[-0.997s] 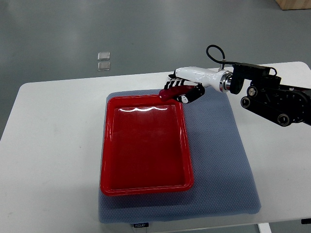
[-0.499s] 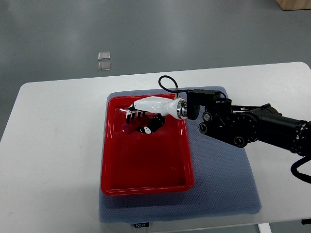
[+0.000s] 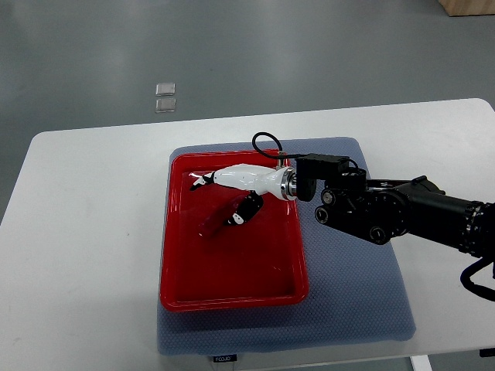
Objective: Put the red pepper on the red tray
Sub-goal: 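Lower the pepper into the tray and open the right hand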
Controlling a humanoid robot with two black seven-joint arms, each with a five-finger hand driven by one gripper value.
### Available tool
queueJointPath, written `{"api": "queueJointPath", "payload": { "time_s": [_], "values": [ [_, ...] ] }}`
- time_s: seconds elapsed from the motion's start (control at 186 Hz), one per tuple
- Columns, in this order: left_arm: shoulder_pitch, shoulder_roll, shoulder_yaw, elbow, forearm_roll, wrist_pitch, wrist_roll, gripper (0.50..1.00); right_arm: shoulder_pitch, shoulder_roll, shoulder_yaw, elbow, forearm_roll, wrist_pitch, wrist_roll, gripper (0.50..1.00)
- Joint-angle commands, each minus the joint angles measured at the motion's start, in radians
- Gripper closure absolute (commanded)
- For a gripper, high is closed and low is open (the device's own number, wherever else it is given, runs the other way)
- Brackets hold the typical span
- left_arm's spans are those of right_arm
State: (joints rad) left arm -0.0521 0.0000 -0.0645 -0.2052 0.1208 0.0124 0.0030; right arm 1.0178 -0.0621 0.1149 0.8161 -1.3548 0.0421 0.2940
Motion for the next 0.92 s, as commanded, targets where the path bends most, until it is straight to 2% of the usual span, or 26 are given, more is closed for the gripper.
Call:
{"api": "queueJointPath", "payload": {
  "time_s": [0.0,0.113,0.161,0.166,0.338,0.391,0.397,0.472,0.692,0.917],
  "values": [
    [0.001,0.0,0.0,0.001,0.0,0.0,0.0,0.5,0.005,-0.015,0.017,0.005,0.006,0.001,0.011,0.589],
    [0.001,0.0,0.0,0.001,0.0,0.0,0.0,0.5,-0.001,-0.054,0.167,0.009,0.043,0.012,0.011,0.589],
    [0.001,0.0,0.0,0.001,0.0,0.0,0.0,0.5,-0.001,-0.055,0.167,0.009,0.043,0.012,0.011,0.589],
    [0.001,0.0,0.0,0.001,0.0,0.0,0.0,0.5,-0.005,-0.067,0.252,0.009,0.09,0.022,0.011,0.589],
    [0.001,0.0,0.0,0.001,-0.001,0.0,0.0,0.5,-0.131,-0.093,0.571,0.011,0.41,0.047,0.017,0.589],
    [0.001,0.0,0.0,0.001,-0.001,0.0,0.0,0.5,-0.131,-0.093,0.571,0.011,0.41,0.047,0.017,0.589],
    [0.001,0.0,0.0,0.003,0.0,0.0,0.0,0.5,-0.181,-0.084,0.656,0.012,0.536,0.061,0.017,0.589],
    [0.001,0.0,0.0,0.001,0.0,0.0,0.0,0.5,-0.249,-0.07,0.738,0.012,0.718,0.088,0.017,0.589],
    [0.001,0.0,0.003,-0.002,0.0,0.0,0.0,0.5,-0.36,-0.025,0.835,-0.012,1.169,0.143,0.017,0.589],
    [0.001,0.0,0.003,0.0,0.0,0.0,0.0,0.5,-0.37,0.001,0.835,-0.066,1.251,0.145,0.019,0.589]
  ]
}}
